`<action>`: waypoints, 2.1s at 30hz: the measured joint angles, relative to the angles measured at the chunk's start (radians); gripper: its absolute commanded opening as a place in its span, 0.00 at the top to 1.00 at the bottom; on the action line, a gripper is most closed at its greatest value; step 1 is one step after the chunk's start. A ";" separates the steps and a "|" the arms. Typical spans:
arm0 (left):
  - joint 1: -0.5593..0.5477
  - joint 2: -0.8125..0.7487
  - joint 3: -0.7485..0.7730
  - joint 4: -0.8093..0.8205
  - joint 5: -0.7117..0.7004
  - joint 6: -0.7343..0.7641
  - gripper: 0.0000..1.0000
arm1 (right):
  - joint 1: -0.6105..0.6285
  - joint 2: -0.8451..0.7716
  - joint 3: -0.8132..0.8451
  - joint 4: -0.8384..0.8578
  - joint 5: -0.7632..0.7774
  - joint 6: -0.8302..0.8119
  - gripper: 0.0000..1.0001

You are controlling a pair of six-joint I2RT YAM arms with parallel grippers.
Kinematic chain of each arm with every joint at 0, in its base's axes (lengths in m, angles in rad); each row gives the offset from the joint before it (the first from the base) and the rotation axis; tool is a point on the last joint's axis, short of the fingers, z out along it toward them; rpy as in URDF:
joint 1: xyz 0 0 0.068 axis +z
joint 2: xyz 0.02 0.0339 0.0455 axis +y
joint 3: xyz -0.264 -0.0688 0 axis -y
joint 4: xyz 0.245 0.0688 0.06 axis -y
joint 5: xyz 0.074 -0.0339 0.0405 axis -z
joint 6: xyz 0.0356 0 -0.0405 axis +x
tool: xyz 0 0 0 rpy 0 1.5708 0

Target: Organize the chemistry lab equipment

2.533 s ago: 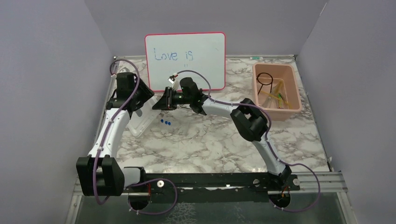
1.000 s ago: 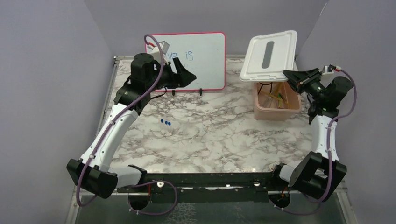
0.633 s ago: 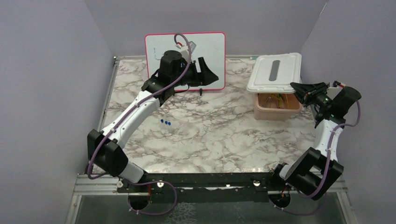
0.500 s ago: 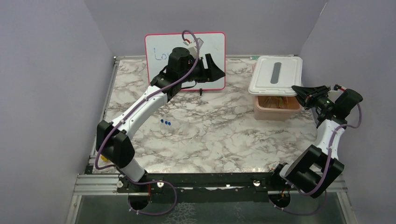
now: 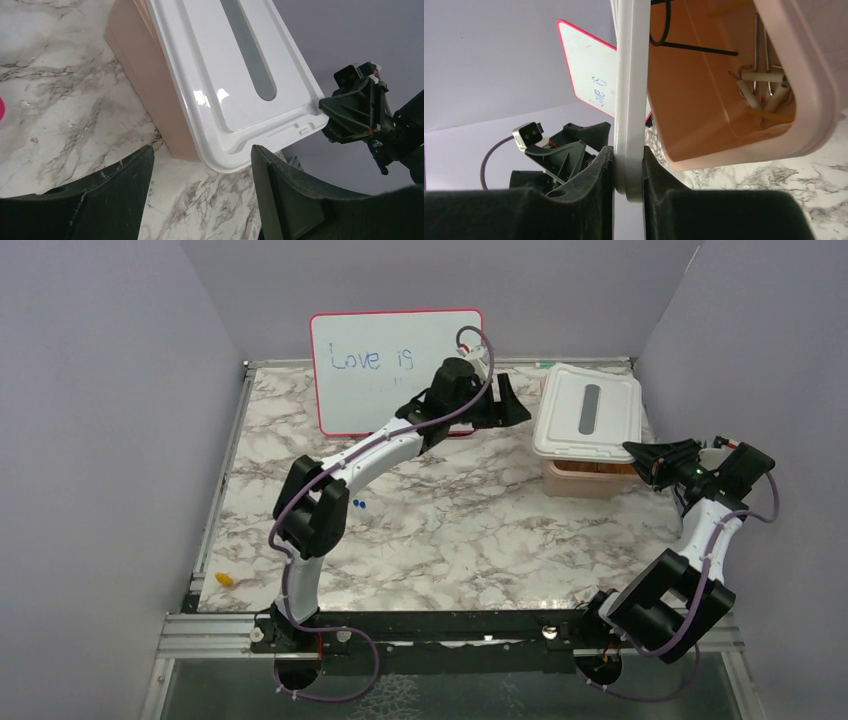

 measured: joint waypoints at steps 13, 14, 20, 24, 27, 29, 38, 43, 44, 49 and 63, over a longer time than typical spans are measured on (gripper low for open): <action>-0.067 0.127 0.076 0.010 0.030 -0.016 0.28 | -0.027 0.000 -0.008 -0.096 0.156 -0.128 0.61; -0.071 0.138 0.081 0.012 0.033 -0.016 0.28 | -0.027 -0.001 -0.008 -0.104 0.172 -0.139 0.61; -0.079 0.203 0.114 0.008 0.056 -0.016 0.28 | -0.027 -0.007 0.008 -0.185 0.262 -0.231 0.56; -0.080 0.228 0.139 -0.001 0.056 -0.017 0.28 | -0.027 -0.023 0.035 -0.223 0.337 -0.293 0.52; -0.080 0.238 0.176 -0.020 0.056 -0.016 0.28 | -0.027 -0.043 0.038 -0.237 0.377 -0.328 0.46; -0.080 0.242 0.199 -0.031 0.056 -0.015 0.28 | -0.027 -0.050 0.042 -0.252 0.404 -0.349 0.43; -0.080 0.242 0.213 -0.046 0.055 0.009 0.28 | 0.010 -0.045 0.134 -0.297 0.519 -0.447 0.40; -0.080 0.256 0.238 -0.052 0.056 0.010 0.40 | 0.097 -0.023 0.233 -0.308 0.571 -0.499 0.40; -0.080 0.261 0.243 -0.050 0.056 0.010 0.43 | 0.115 -0.018 0.249 -0.308 0.580 -0.508 0.40; -0.080 0.294 0.266 -0.051 0.063 0.005 0.52 | 0.181 0.022 0.294 -0.297 0.593 -0.550 0.42; -0.085 0.306 0.266 -0.047 0.096 0.002 0.57 | 0.354 0.199 0.362 -0.278 0.752 -0.615 0.46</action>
